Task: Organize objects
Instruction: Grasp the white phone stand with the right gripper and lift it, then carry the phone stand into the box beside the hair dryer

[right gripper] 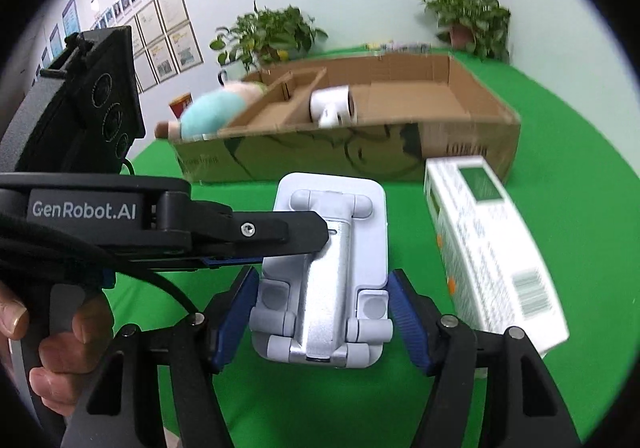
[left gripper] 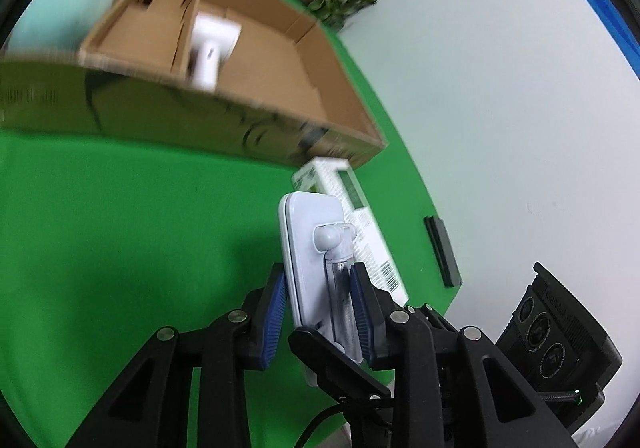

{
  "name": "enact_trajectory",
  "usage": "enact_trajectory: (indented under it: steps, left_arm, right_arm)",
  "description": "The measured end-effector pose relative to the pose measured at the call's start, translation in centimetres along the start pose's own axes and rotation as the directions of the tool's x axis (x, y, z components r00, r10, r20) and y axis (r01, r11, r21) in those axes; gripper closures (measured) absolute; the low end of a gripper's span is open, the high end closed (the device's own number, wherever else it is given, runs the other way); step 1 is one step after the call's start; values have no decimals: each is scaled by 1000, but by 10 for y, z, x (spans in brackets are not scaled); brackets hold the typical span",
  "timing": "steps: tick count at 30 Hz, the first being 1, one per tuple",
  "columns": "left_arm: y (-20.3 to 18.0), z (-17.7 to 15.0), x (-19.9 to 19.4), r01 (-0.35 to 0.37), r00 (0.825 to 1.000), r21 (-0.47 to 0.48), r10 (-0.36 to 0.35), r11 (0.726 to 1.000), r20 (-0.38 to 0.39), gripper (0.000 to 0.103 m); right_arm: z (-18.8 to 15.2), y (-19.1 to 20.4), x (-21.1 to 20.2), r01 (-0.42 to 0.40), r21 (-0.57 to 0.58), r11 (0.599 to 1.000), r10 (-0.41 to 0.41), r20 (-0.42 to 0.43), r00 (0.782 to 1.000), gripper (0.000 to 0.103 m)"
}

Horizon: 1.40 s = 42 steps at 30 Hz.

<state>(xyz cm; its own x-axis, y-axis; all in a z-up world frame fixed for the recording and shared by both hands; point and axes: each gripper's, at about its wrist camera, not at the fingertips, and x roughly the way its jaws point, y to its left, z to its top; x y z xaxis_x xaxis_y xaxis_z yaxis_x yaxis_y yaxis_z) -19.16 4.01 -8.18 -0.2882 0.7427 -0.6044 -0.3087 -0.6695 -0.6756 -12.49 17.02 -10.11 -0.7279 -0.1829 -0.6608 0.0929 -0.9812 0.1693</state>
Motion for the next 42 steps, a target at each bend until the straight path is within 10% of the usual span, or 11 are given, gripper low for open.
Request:
enact_trajectory:
  steps: [20, 29, 42]
  left_arm:
    - [-59, 119, -46, -25, 997, 108, 17, 994, 77, 75]
    - [-53, 211, -13, -104, 994, 52, 104, 993, 15, 75]
    - [5, 208, 73, -174, 974, -34, 167, 984, -150, 75]
  right_arm:
    - [108, 5, -11, 6, -21, 1000, -3, 150, 989, 38]
    - [187, -26, 40, -64, 50, 997, 63, 27, 998, 38]
    - [164, -64, 113, -112, 139, 984, 135, -171, 976, 38]
